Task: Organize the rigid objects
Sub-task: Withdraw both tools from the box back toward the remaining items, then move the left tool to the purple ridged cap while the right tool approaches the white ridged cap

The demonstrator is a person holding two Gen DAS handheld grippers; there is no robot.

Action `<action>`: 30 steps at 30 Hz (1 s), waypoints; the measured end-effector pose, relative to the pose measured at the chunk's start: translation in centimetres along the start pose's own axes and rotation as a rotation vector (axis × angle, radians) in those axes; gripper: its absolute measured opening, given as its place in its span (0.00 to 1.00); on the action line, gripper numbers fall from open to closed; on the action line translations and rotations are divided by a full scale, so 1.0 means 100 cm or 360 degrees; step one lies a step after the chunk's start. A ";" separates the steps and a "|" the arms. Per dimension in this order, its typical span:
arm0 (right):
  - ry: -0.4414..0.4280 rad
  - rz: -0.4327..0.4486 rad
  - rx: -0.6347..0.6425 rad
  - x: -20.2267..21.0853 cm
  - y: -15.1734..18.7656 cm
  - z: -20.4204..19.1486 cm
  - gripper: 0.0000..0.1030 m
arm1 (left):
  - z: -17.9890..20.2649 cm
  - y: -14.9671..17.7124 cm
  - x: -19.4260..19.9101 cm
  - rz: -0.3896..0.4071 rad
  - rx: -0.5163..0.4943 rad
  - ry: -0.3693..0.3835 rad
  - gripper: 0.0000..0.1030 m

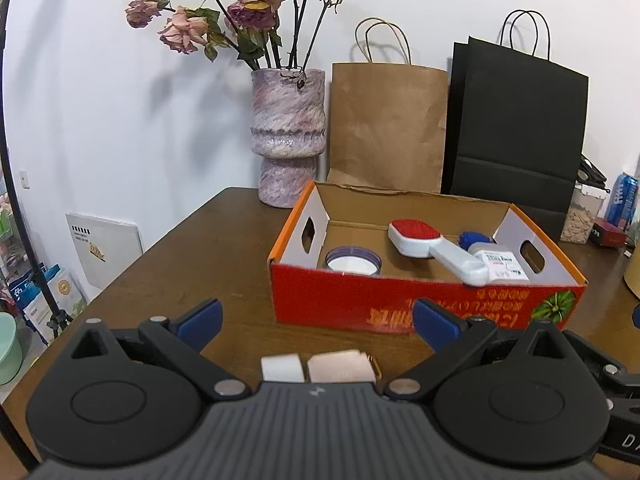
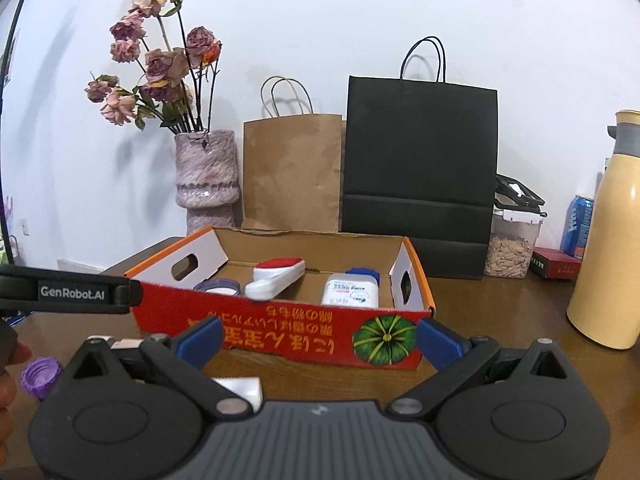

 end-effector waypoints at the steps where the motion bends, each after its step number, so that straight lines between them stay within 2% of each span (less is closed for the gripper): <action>1: -0.0002 -0.0004 -0.0003 0.003 0.002 0.001 1.00 | 0.000 0.002 0.002 -0.0005 -0.0003 0.0000 1.00; 30: -0.0046 -0.0108 0.0072 0.080 0.056 -0.003 1.00 | -0.025 0.074 0.071 -0.0140 0.0015 -0.0043 1.00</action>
Point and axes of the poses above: each gripper's, at about its wrist camera, not at the fingertips, and x roughly against the way its jaws point, z to its right, y to its underside, the point moved 10 cm from there along -x, roughly the way its jaws point, and after that the axes turned 14 degrees about y, right-handed, at the moved point
